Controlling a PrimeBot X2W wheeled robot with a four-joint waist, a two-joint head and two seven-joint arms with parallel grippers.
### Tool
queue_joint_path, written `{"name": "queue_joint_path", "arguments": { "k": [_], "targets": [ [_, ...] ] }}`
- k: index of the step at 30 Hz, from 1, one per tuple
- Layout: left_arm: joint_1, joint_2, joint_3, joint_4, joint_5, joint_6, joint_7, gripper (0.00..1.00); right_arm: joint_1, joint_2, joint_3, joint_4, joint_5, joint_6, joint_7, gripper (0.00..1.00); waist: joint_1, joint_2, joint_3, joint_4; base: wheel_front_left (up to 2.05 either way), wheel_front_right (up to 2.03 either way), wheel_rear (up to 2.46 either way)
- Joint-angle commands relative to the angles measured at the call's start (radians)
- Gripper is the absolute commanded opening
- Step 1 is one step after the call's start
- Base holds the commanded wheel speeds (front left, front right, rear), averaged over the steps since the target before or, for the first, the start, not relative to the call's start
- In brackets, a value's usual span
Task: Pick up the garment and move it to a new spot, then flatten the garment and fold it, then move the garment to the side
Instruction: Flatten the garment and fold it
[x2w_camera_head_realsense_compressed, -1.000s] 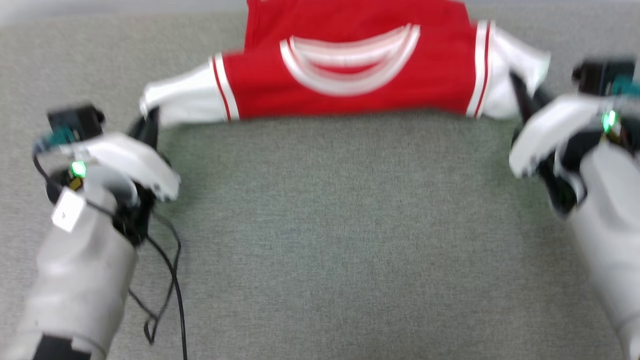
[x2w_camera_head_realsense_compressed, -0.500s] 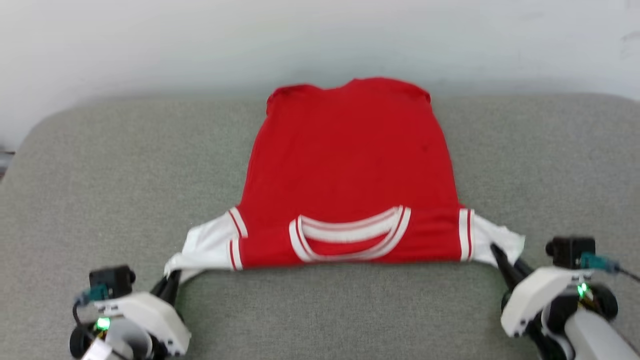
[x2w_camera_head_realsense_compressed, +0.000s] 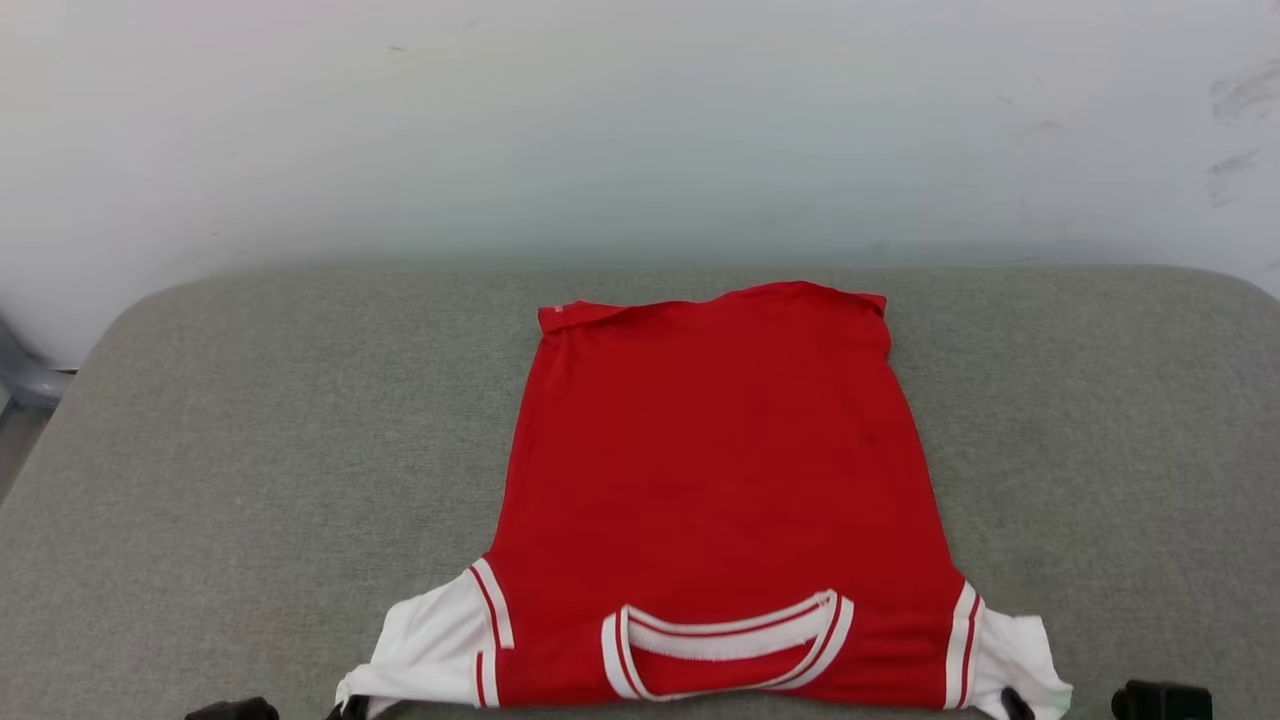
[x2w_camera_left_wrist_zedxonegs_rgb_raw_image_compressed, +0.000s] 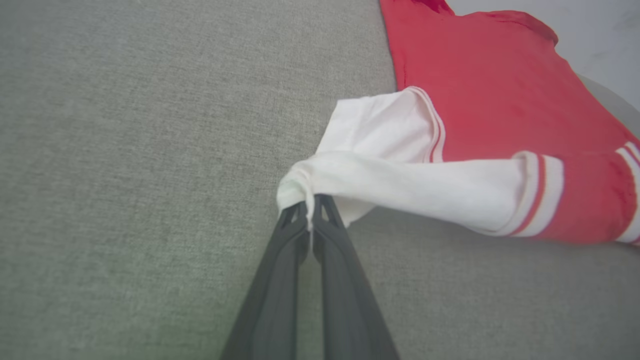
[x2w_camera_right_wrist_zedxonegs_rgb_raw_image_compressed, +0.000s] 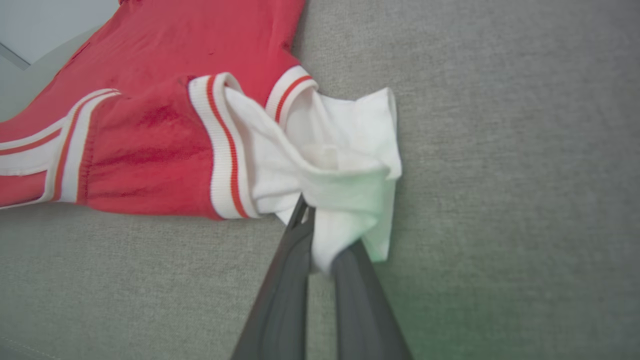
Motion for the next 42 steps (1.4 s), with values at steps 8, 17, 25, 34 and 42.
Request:
{"name": "queue_joint_path", "arguments": {
  "k": [8, 17, 25, 34, 42],
  "targets": [
    [0.057, 0.004, -0.011, -0.124, 0.038, 0.066, 0.005, 0.0, 0.092, 0.046, -0.059, -0.129, -0.01, -0.001, 0.063, 1.0, 0.0002, -0.0001, -0.002, 0.021, 0.0, 0.0, 0.0],
    [0.034, 0.003, -0.028, -0.259, 0.075, 0.123, 0.019, 0.0, 0.037, 0.029, -0.22, -0.271, -0.01, -0.001, 0.121, 1.0, 0.0002, -0.0001, 0.015, 0.07, 0.0, 0.0, 0.0],
    [-0.054, -0.014, -0.056, -0.374, 0.121, 0.14, 0.031, 0.0, -0.234, -0.04, -0.3, -0.179, -0.013, -0.001, 0.372, 1.0, 0.0002, -0.0001, 0.147, 0.144, 0.0, 0.0, 0.0],
    [-0.191, -0.067, -0.09, -0.456, 0.188, 0.133, 0.016, 0.0, -0.606, -0.133, -0.288, -0.036, -0.038, -0.001, 0.683, 1.0, 0.0002, -0.0001, 0.346, 0.251, 0.0, 0.0, 0.0],
    [-0.268, -0.11, -0.108, -0.506, 0.221, 0.118, 0.005, 0.0, -0.842, -0.194, -0.282, 0.059, -0.103, -0.001, 0.782, 1.0, 0.0002, -0.0001, 0.467, 0.329, 0.0, 0.0, 0.0]
  ]
}}
